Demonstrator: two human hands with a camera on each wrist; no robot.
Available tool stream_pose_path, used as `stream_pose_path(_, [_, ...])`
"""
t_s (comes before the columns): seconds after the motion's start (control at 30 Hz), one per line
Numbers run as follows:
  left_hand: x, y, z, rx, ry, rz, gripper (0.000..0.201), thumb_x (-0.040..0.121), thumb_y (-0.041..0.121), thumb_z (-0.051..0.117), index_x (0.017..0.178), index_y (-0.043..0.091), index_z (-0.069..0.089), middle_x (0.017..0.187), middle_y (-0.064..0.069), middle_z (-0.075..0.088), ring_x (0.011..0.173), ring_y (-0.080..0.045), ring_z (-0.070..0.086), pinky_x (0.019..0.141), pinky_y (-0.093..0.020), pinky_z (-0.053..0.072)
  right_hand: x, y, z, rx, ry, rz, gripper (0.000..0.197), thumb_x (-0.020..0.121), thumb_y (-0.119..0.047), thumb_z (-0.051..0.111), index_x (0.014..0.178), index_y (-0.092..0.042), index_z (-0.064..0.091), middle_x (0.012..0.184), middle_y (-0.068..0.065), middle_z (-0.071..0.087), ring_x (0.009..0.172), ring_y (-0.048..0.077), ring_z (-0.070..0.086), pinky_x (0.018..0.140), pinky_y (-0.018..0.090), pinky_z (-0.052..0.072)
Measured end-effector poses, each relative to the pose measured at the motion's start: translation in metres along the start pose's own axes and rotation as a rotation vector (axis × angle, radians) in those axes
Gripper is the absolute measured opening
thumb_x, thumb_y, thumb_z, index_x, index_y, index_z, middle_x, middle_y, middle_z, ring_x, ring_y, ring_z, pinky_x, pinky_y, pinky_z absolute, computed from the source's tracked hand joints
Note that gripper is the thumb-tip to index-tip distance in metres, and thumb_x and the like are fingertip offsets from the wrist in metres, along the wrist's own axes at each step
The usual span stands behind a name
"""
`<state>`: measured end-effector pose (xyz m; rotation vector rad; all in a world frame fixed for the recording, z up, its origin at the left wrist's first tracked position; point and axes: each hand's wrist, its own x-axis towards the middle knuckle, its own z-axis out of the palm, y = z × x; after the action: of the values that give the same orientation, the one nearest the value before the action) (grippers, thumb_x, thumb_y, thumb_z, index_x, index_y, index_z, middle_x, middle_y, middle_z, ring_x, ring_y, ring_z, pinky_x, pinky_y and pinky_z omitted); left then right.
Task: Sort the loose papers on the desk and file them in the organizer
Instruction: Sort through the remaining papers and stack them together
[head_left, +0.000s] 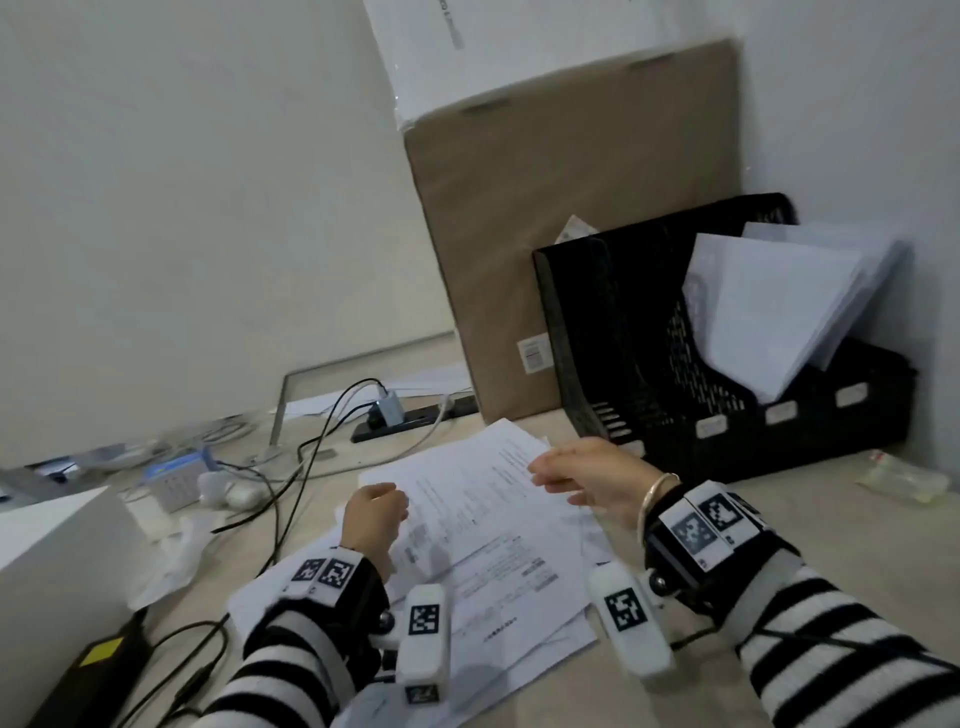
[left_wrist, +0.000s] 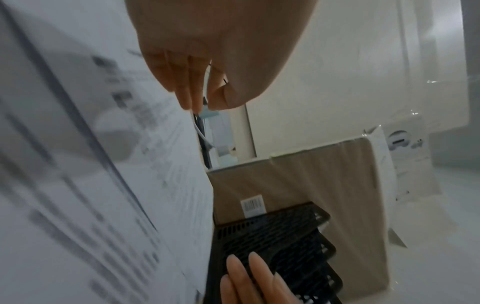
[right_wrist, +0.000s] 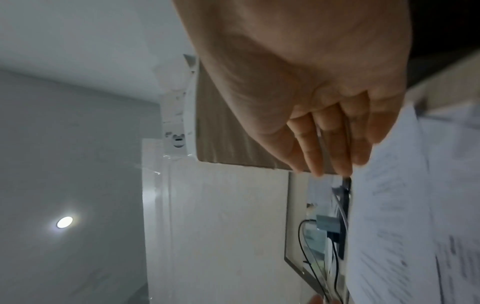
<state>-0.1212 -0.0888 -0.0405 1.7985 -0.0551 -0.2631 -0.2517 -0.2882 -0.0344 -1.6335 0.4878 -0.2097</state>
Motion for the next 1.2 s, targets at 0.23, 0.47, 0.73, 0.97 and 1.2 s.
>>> stream_pose_path(0.23, [0.036,-0.025,-0.046,-0.027,0.101,-0.095,0.052,0.088,0.0,0.053,0.139,0.001,0.042,0.133,-0.026,0.05,0.106,-0.035,0.053,0.086,-0.04,0.045,0.032,0.016,0.026,0.138,0.229,0.016,0.024,0.091,-0.003,0.057,0.114,-0.006,0.064,0.103,0.006,0.06,0.079,0.012,0.053,0.067,0.028,0.044])
stream_pose_path(0.47, [0.06,-0.043,-0.041,-0.187,0.054,-0.085,0.068,0.084,-0.001,0.062,0.143,0.015,0.034,0.122,-0.019,0.054,0.087,-0.027,0.05,0.068,-0.033,0.04,0.043,0.036,0.027,0.231,0.23,0.04,0.018,0.091,0.001,0.056,0.106,-0.007,0.064,0.117,0.016,0.061,0.112,0.03,0.056,0.09,0.036,0.046])
stream_pose_path(0.73, [0.05,-0.039,-0.049,-0.058,-0.253,-0.075,0.03,0.084,-0.009,0.064,0.113,-0.003,0.063,0.106,-0.021,0.071,0.098,-0.038,0.068,0.093,-0.053,0.052,0.041,0.041,0.025,0.209,0.197,0.036,0.015,0.092,0.0,0.055,0.092,-0.011,0.066,0.117,0.014,0.061,0.111,0.026,0.056,0.09,0.035,0.049])
stream_pose_path(0.97, [0.047,-0.038,-0.066,-0.028,-0.082,0.199,0.031,0.085,-0.014,0.058,0.108,0.007,0.063,0.104,-0.013,0.069,0.088,-0.026,0.065,0.073,-0.031,0.052,0.038,0.039,0.017,0.002,0.271,0.001,0.037,0.09,-0.006,0.058,0.127,-0.011,0.052,0.102,0.005,0.058,0.08,0.011,0.056,0.059,0.02,0.04])
stream_pose_path(1.2, [0.045,-0.038,-0.083,-0.169,-0.208,0.149,0.029,0.091,-0.011,0.053,0.108,0.01,0.063,0.101,-0.01,0.073,0.086,-0.024,0.071,0.078,-0.04,0.057,0.044,0.039,0.016,-0.043,0.296,-0.012,0.043,0.09,-0.012,0.062,0.13,-0.009,0.047,0.098,0.005,0.064,0.064,0.011,0.055,0.046,0.018,0.042])
